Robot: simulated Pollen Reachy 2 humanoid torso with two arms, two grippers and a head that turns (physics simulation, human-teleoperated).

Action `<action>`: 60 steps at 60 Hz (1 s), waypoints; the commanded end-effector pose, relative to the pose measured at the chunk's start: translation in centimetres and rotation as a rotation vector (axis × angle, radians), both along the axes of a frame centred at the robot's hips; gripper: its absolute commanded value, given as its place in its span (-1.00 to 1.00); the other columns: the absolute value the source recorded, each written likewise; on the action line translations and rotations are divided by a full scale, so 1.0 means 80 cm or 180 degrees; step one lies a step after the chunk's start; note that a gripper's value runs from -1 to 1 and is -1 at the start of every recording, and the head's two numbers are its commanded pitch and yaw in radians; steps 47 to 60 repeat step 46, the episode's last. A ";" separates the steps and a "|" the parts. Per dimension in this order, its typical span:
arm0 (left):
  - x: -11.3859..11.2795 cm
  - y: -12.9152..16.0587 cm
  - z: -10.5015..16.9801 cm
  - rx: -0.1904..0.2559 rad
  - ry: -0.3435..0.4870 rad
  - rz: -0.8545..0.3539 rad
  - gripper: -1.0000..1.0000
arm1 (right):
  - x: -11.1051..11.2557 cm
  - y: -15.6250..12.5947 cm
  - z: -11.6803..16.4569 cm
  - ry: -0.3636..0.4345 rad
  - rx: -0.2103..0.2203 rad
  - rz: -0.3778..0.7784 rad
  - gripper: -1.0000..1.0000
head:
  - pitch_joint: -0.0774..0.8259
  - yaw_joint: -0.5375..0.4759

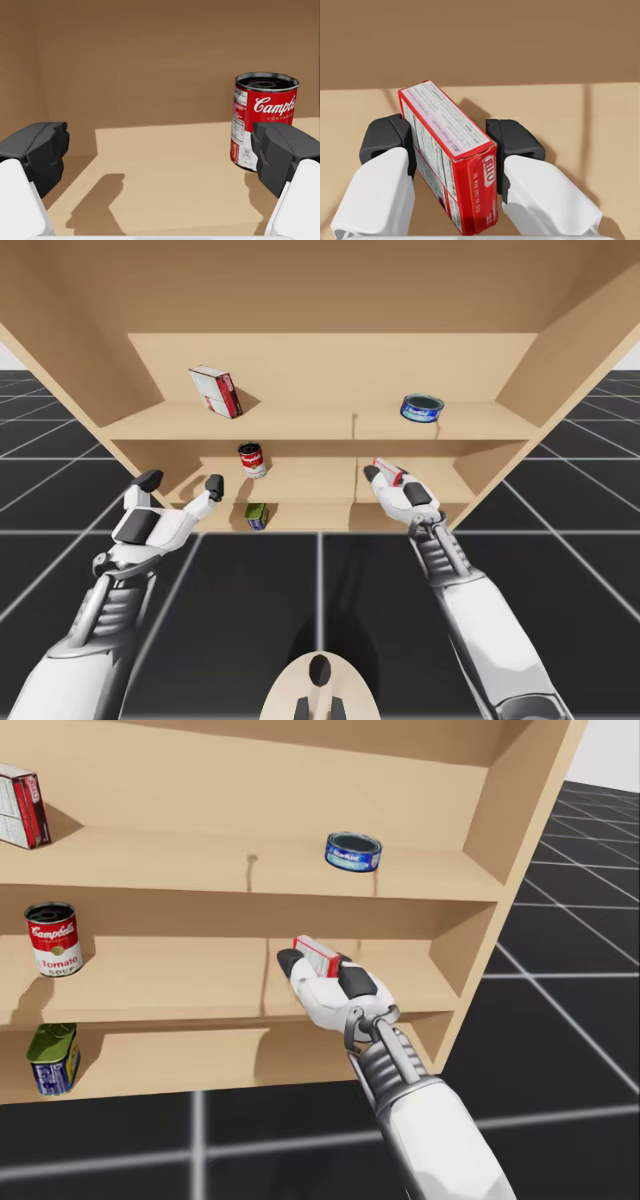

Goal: Look through the shelves, find the gelatin box, and take it.

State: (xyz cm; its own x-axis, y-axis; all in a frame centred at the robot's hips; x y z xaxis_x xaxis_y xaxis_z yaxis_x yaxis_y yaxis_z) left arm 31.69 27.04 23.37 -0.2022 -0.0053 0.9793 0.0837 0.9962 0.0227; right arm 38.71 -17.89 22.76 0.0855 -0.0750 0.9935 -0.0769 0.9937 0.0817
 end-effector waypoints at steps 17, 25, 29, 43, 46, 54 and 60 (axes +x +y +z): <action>0.000 0.000 -0.001 -0.0001 0.0004 0.0002 -1.00 | -0.015 0.018 0.001 -0.0104 0.0120 0.0124 1.00 | 0.12 -0.45; 0.000 0.000 -0.001 -0.0001 0.0004 0.0002 -1.00 | -0.032 0.019 0.022 -0.0328 0.0111 0.0147 1.00 | 0.13 -0.45; 0.000 0.000 -0.001 -0.0001 0.0004 0.0002 -1.00 | -0.050 0.020 0.037 -0.0492 0.0053 0.0145 1.00 | 0.13 -0.45; 0.000 -0.001 -0.002 0.0003 0.0007 0.0005 -1.00 | -0.128 0.023 0.050 -0.0719 -0.0096 0.0220 1.00 | 0.12 -0.46; 0.000 -0.001 -0.001 -0.0001 0.0005 0.0007 -1.00 | -0.154 0.021 0.046 -0.0709 -0.0107 0.0266 1.00 | 0.12 -0.46; 0.000 -0.001 -0.001 -0.0001 0.0005 0.0007 -1.00 | -0.154 0.021 0.046 -0.0709 -0.0107 0.0266 1.00 | 0.12 -0.46; 0.000 -0.001 -0.001 -0.0001 0.0005 0.0007 -1.00 | -0.154 0.021 0.046 -0.0709 -0.0107 0.0266 1.00 | 0.12 -0.46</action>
